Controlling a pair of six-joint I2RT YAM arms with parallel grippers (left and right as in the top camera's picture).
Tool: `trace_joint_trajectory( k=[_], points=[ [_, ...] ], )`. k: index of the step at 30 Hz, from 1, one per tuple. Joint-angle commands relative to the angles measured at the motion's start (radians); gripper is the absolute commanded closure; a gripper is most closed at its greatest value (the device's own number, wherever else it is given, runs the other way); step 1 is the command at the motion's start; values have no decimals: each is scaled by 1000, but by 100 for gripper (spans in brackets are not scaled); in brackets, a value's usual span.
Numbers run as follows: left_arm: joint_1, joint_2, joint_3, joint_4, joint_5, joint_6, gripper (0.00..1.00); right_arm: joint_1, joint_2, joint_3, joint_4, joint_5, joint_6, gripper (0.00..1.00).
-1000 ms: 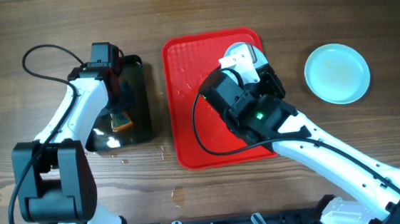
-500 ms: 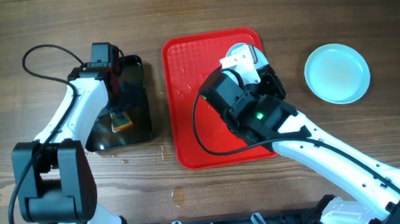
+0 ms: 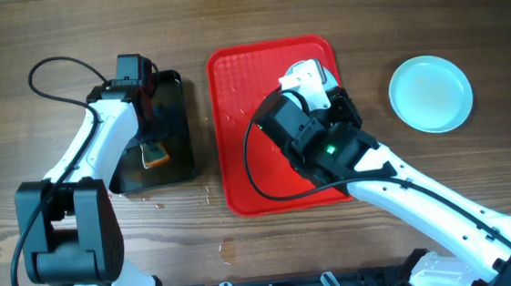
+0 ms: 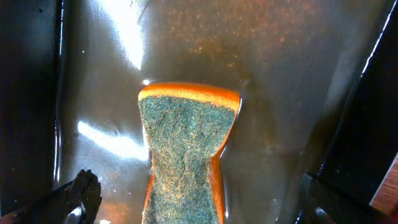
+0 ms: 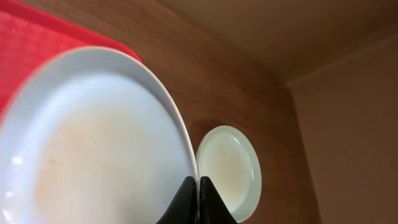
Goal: Clean dirty plates on tray and stack at the side
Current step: 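Lift the plate by its rim with the right gripper, tilting it up, then lower the plate onto the side stack and release the right gripper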
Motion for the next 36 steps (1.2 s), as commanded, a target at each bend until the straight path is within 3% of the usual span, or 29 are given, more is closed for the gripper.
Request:
trace_joint_trajectory(
  k=[1, 17, 28, 36],
  points=[
    [5, -14, -5, 3, 5, 2, 0, -2, -27, 8, 11, -74, 1, 96],
    [5, -14, -5, 3, 5, 2, 0, -27, -61, 6, -18, -175, 113, 96],
    [5, -14, -5, 3, 5, 2, 0, -183, -71, 6, -62, -453, 240, 96],
    [5, -14, -5, 3, 5, 2, 0, -465, -79, 6, -60, -812, 241, 96]
  ],
)
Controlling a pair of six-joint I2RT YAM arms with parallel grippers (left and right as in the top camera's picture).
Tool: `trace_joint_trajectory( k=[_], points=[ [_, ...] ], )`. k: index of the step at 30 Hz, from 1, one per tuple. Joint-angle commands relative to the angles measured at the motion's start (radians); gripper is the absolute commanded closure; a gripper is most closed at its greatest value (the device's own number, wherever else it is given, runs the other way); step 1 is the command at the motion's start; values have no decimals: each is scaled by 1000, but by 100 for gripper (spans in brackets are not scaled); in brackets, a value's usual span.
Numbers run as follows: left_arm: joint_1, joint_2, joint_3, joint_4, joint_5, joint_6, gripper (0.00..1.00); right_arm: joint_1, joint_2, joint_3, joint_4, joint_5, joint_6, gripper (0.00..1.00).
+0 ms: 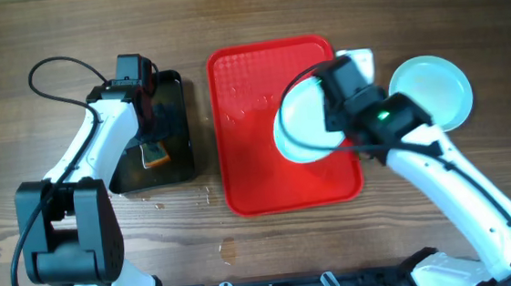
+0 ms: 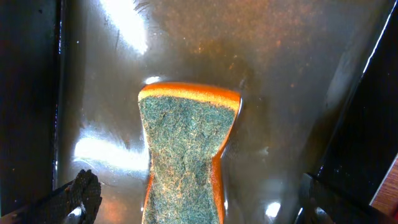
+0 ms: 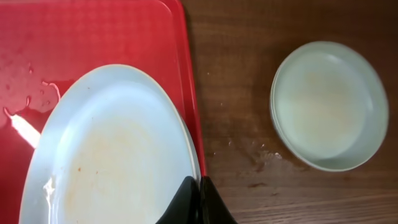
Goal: Clean dirty plates on tray and stack at the side
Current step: 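Lower the plate onto the side stack and release the right gripper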
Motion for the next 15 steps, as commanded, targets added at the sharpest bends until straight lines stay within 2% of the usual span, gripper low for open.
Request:
trace_joint_trajectory(
  k=[1, 7, 15],
  points=[
    [5, -14, -5, 3, 5, 3, 0, -182, -25, 6, 3, -253, 26, 96],
    [5, -14, -5, 3, 5, 3, 0, -560, -22, 6, 18, -443, 22, 96],
    [5, -14, -5, 3, 5, 3, 0, -941, 38, 6, 95, -449, 30, 96]
  ],
)
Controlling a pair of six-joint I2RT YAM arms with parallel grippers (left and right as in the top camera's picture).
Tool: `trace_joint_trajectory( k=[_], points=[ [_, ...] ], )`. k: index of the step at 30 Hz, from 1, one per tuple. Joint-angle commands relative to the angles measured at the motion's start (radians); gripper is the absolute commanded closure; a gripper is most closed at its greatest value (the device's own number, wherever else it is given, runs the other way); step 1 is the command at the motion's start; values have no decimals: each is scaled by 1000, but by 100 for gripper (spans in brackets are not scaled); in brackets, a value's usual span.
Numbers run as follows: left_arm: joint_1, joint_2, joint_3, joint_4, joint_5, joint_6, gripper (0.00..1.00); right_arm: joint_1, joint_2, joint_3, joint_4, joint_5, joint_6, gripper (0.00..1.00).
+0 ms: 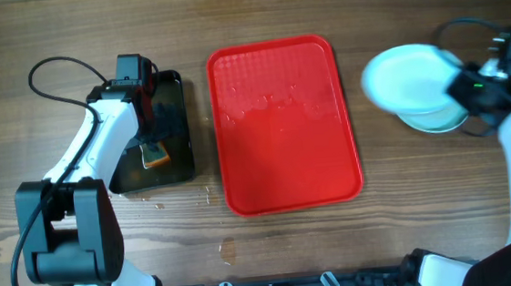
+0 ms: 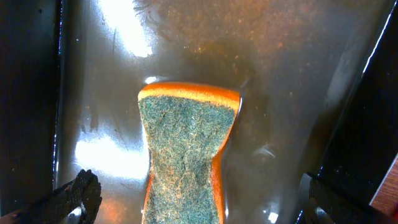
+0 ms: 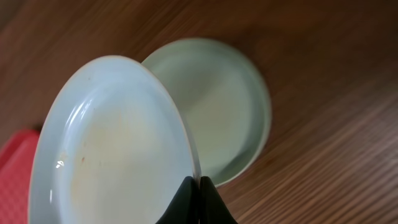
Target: Clean dirty plates on tray and stack at the side
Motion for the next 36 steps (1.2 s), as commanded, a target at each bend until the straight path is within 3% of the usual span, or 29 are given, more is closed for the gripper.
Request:
trace_joint_trajectory(
  k=[1, 7, 8, 10, 14, 20, 27, 28, 30, 36],
  points=[
    [5, -14, -5, 3, 5, 2, 0, -121, 55, 6, 29, -44, 22, 95],
    [5, -14, -5, 3, 5, 2, 0, -176, 183, 6, 56, -41, 37, 96],
    [5, -14, -5, 3, 5, 2, 0, -175, 214, 6, 62, -43, 37, 92],
    [5, -14, -5, 3, 5, 2, 0, -175, 245, 6, 68, -68, 34, 66],
    [5, -14, -5, 3, 5, 2, 0, -173, 225, 9, 80, -316, -62, 52],
    [5, -14, -5, 3, 5, 2, 0, -108, 14, 9, -21, -457, -188, 50],
    [5, -14, -5, 3, 5, 2, 0, 110, -321, 9, -189, -539, -281, 46],
    [5, -14, -5, 3, 5, 2, 0, 142, -369, 9, -204, -539, -281, 43],
    [5, -14, -5, 3, 5, 2, 0, 193, -455, 9, -224, -539, -275, 0],
    [5, -14, -5, 3, 5, 2, 0, 233, -632, 9, -253, -534, -114, 0]
  ],
)
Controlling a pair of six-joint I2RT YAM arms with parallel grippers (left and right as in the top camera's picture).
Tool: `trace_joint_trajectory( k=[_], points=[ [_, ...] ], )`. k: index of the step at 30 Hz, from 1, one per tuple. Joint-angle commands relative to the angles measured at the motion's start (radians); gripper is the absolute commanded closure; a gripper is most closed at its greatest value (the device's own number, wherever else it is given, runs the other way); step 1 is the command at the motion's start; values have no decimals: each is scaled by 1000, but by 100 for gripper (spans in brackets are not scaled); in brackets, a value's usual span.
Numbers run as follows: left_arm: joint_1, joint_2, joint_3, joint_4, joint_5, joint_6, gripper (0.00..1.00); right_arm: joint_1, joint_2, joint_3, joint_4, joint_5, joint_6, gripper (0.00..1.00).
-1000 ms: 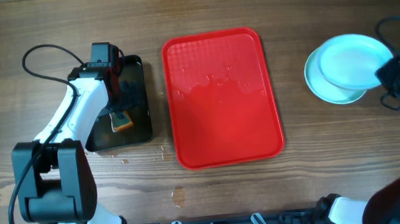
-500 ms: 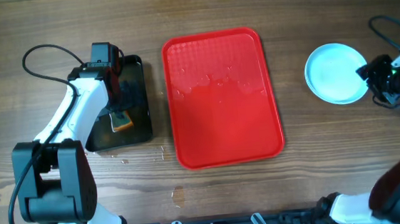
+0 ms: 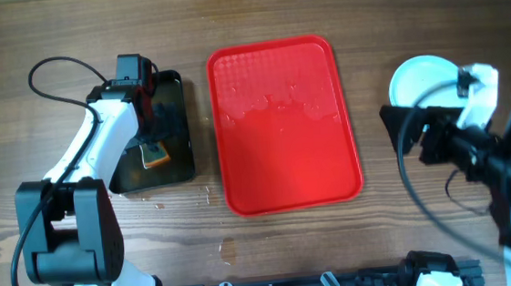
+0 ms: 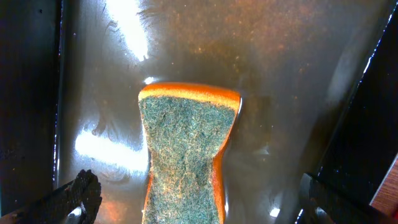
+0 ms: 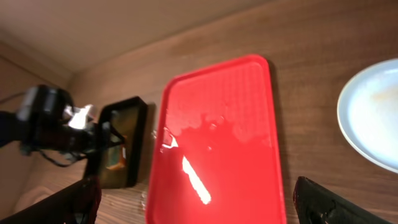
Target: Clean dirty plates on tray and stack at the side
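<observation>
The red tray [image 3: 286, 159] lies mid-table with only water drops on it, and it shows again as the tray [image 5: 217, 149] in the right wrist view. A pale plate [image 3: 418, 79] rests on the wood to the tray's right, partly behind my right arm; it also appears as the plate [image 5: 373, 115]. My right gripper [image 3: 412, 132] hangs open and empty, high above the gap between tray and plate. My left gripper [image 4: 196, 208] stays open in the black basin [image 3: 173, 85], its fingers either side of the green-and-orange sponge [image 4: 185, 149].
The basin [image 5: 118, 140] of brownish water stands left of the tray, with my left arm [image 3: 92, 151] reaching over it. Water spots mark the wood in front of the tray. A black rail runs along the table's front edge.
My right gripper was shut on the plate's rim, holding it tilted over the plate at the right. Now the plate lies there, and the gripper is open, higher up and facing the tray. The left arm is unchanged.
My right gripper first held the plate by its rim, tilted over the tray. Then it held it at the tray's right edge, then over the plate on the wood at the right. Now the tray is bare and the gripper open. The left gripper stayed over the sponge throughout.
</observation>
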Motion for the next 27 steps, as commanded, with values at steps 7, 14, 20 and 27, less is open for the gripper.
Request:
trace_joint_trajectory(
  k=[7, 14, 20, 27],
  points=[
    [5, -14, -5, 3, 5, 2, 0, 48, -189, 5, -169, 88, -161, 0],
    [5, -14, -5, 3, 5, 2, 0, 89, -363, -161, 26, 181, -271, 0],
    [5, -14, -5, 3, 5, 2, 0, 89, -603, -509, 296, 166, -249, 0],
    [5, -14, -5, 3, 5, 2, 0, 89, -774, -804, 532, 166, -248, 0]
  ],
)
